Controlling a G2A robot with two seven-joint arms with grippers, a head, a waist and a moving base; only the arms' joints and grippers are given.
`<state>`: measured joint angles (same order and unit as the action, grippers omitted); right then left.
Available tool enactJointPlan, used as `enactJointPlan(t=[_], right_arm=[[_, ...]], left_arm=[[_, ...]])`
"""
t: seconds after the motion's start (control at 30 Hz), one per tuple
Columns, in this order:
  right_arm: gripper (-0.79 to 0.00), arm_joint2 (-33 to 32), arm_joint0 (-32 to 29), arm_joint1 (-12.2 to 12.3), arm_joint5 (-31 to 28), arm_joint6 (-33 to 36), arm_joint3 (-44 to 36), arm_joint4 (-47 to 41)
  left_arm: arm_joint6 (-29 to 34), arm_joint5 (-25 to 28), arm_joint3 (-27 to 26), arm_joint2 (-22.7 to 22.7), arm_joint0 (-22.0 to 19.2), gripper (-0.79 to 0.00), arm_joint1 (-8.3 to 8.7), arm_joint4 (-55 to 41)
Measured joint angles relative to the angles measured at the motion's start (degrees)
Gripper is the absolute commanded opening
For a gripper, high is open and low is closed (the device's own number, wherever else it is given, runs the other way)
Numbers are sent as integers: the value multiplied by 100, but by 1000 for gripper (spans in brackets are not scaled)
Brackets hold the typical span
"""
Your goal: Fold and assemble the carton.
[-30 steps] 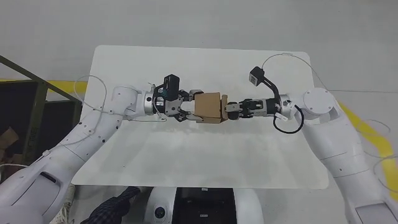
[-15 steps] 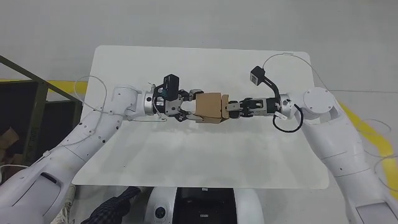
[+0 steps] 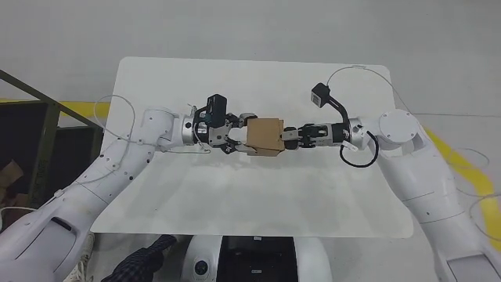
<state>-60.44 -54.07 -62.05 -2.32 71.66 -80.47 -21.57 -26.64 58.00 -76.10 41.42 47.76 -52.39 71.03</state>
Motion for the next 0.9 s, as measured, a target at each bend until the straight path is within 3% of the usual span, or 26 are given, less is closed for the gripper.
enactJointPlan(t=[0.13, 0.27, 0.37, 0.43, 0.9], right_arm=[[-763, 36, 28, -6, 9, -4, 13, -4], [-625, 43, 29, -7, 22, -26, 23, -41], [-643, 16, 1, -1, 30, -32, 30, -99], [-785, -9, -30, 7, 27, -25, 15, -133], [-785, -17, -125, 25, 26, -1, -88, -239]], left_arm=[[-2, 0, 6, 6, 0, -425, -8, 8], [0, 0, 22, 8, 3, -425, -14, 6], [-7, 0, 49, 15, 8, -422, -16, -1], [-6, 0, 64, 22, 11, -422, -16, -7], [63, 0, 64, 65, 33, -425, -21, -51]])
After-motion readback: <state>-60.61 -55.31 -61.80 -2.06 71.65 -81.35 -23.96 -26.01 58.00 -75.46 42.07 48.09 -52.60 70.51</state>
